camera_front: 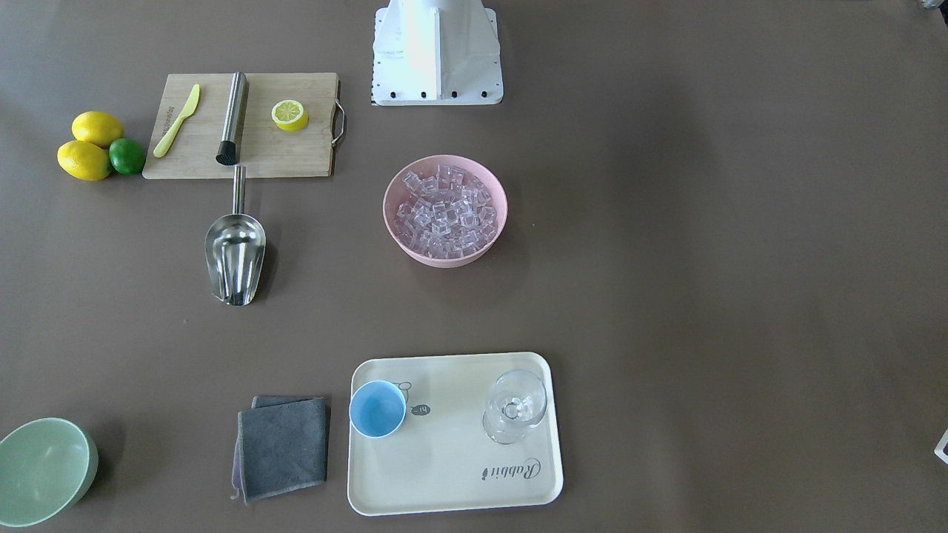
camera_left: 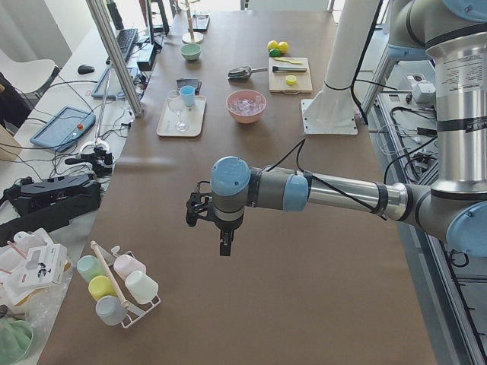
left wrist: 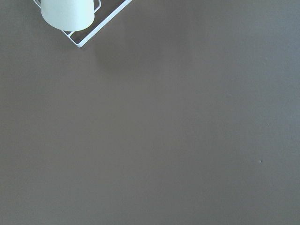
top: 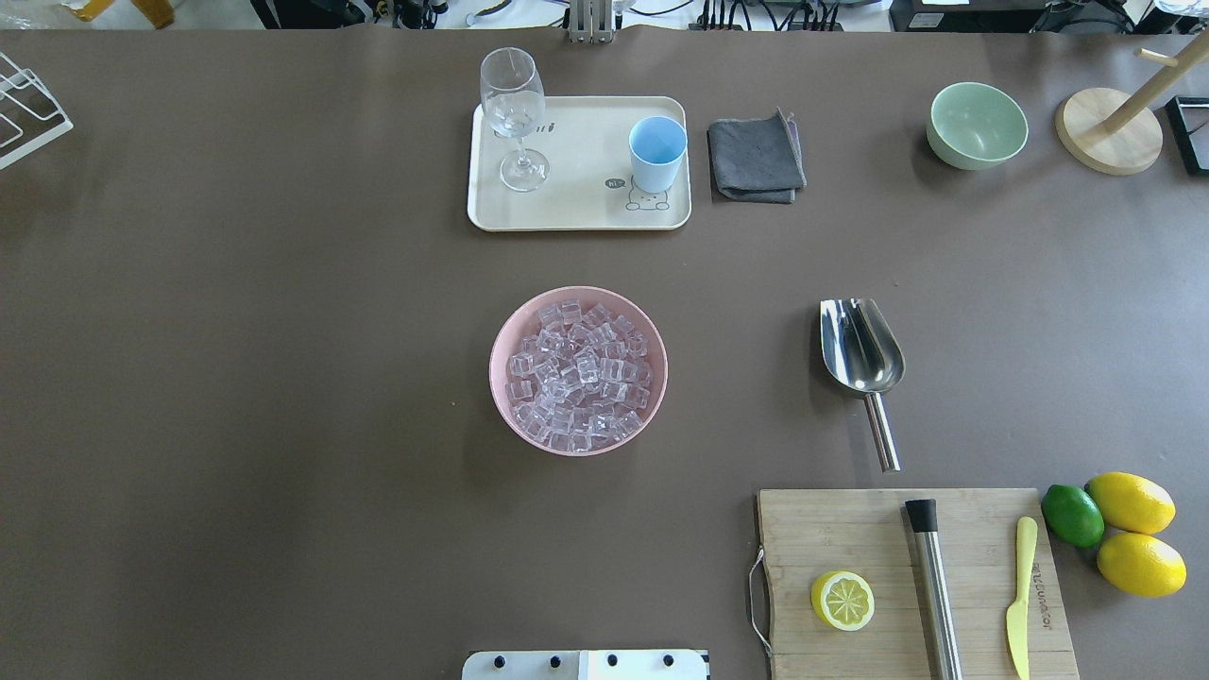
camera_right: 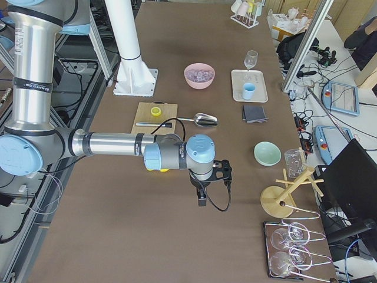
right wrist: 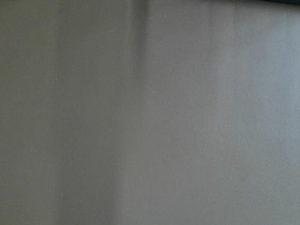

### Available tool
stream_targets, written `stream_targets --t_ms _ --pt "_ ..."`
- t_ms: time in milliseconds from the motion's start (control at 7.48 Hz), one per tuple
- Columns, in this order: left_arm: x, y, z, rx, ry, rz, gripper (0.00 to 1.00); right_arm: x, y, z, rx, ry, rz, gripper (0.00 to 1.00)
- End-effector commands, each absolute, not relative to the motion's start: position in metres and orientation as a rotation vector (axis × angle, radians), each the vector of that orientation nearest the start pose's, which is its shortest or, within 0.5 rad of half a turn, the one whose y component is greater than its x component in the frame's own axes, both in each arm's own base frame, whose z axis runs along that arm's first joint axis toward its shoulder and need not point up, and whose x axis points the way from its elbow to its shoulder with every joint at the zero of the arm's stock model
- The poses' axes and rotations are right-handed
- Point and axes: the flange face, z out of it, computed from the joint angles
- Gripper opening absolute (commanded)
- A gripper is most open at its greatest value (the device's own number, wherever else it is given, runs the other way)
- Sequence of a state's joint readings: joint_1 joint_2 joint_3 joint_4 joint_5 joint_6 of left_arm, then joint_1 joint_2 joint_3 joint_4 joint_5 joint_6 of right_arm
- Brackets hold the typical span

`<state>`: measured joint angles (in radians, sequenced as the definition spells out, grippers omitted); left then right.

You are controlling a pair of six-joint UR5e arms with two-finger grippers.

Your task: Put ice in cup with scoop

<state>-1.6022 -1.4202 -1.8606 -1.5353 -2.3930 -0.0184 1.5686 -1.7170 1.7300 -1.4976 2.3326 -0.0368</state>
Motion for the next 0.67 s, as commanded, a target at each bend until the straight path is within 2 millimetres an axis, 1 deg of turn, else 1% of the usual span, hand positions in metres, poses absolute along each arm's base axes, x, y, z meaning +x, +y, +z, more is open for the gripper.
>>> stream_targets --t_ms 0,134,267,401,534 --pt "-0.042 -0.438 0.577 0.088 0.827 0.069 0.99 0.026 -0.442 0.6 0.123 -0.781 -0.148 0.99" --pt "-0.038 -0.444 0.567 0.105 0.828 0.087 0.99 -0.008 -0.444 0.572 0.102 -0.792 -0.128 0.98" --pt "-0.037 -0.445 0.571 0.098 0.831 0.087 0.99 -0.046 -0.443 0.537 0.086 -0.809 -0.119 0.98" --pt "-0.036 -0.45 0.566 0.105 0.833 0.091 0.99 -0.085 -0.441 0.501 0.064 -0.837 -0.102 0.98" --pt "-0.036 -0.452 0.562 0.115 0.833 0.095 0.99 -0.123 -0.45 0.468 0.05 -0.859 -0.085 0.98"
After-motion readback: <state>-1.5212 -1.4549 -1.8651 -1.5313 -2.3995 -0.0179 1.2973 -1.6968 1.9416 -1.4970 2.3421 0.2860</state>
